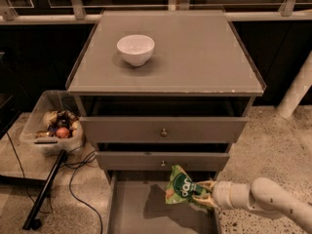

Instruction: Pick green rice chip bag from bottom drawer and place on counter

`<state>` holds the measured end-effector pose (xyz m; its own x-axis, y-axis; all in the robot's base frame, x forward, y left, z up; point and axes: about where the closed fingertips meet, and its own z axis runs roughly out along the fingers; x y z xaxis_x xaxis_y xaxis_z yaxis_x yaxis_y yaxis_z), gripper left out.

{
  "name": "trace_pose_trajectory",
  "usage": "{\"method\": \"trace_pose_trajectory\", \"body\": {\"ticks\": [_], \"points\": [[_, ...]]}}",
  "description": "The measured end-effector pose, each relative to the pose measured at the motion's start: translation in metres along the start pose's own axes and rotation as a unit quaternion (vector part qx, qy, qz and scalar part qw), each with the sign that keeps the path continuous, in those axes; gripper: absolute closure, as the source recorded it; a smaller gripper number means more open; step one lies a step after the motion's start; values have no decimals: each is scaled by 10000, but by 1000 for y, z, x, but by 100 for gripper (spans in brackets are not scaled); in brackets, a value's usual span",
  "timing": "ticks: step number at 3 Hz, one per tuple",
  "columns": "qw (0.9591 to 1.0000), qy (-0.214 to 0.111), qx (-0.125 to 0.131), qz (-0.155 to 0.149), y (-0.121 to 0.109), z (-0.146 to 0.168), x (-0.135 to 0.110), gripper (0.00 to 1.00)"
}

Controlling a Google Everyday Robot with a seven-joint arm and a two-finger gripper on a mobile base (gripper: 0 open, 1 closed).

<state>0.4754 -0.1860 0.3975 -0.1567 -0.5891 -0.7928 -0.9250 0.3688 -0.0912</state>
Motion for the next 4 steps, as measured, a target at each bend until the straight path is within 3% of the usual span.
{"method": "trace_pose_trajectory", "body": {"ticks": [1,2,4], "points": [[9987,333,250,-278,-12,-48,-41,100],[9971,436,423,-468,-30,-101,-81,100],[9962,446,503,-549,-32,-114,-92,100]]}}
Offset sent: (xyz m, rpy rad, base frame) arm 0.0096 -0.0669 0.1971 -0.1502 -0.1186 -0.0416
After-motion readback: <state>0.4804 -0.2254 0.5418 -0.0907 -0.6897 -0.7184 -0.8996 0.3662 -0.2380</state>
